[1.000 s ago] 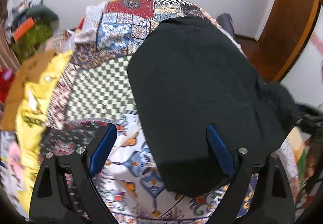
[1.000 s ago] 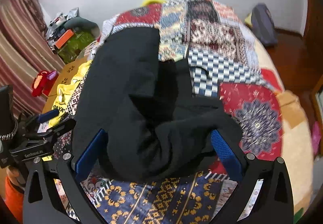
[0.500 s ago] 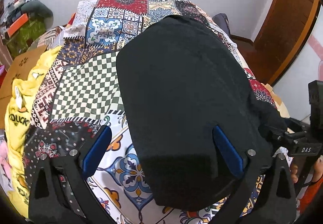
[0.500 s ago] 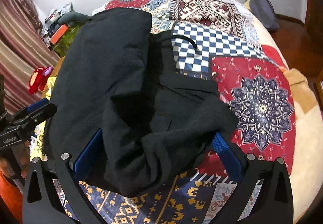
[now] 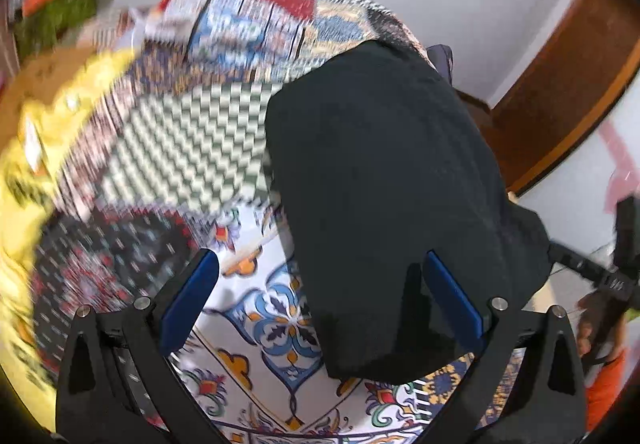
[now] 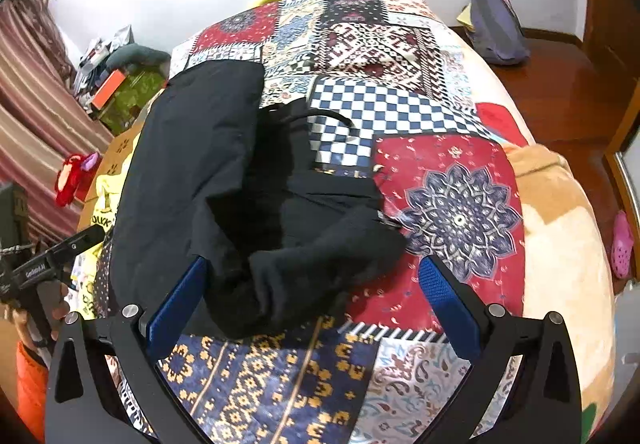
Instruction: Fold large clothes
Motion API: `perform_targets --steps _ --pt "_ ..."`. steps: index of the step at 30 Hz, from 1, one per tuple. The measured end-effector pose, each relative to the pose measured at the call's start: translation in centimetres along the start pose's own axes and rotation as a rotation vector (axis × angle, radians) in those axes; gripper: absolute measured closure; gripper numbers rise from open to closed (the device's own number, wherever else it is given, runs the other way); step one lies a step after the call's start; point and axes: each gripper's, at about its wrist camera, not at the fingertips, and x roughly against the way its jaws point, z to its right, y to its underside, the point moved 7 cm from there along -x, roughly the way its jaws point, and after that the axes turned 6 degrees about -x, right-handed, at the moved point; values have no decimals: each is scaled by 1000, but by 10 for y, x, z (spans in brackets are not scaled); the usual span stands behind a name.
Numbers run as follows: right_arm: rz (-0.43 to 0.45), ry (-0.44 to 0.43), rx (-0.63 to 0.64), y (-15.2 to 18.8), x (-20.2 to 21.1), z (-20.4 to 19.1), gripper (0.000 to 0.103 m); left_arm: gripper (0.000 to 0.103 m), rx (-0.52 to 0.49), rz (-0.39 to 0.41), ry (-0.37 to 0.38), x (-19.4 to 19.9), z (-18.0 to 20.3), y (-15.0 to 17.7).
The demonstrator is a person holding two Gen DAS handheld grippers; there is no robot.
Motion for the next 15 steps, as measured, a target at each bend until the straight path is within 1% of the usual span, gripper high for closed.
perform_targets --steps 2,4,6,11,14,15 --pt "-24 -28 -40 4 -5 8 0 0 63 -55 71 -14 -6 7" --pt "-45 -58 -79 7 -14 13 0 0 138 -74 180 -24 -8 13" --pt "-75 -90 -124 10 -26 19 0 0 186 -88 252 -32 -9 13" --pt "-137 -192 -198 7 -46 25 0 0 226 -106 349 -49 1 2" --pt "-163 -230 -223 7 -56 25 0 0 234 -113 383 -62 9 -9" --pt "-173 -241 -230 7 -60 25 0 0 235 -116 382 -67 12 -12"
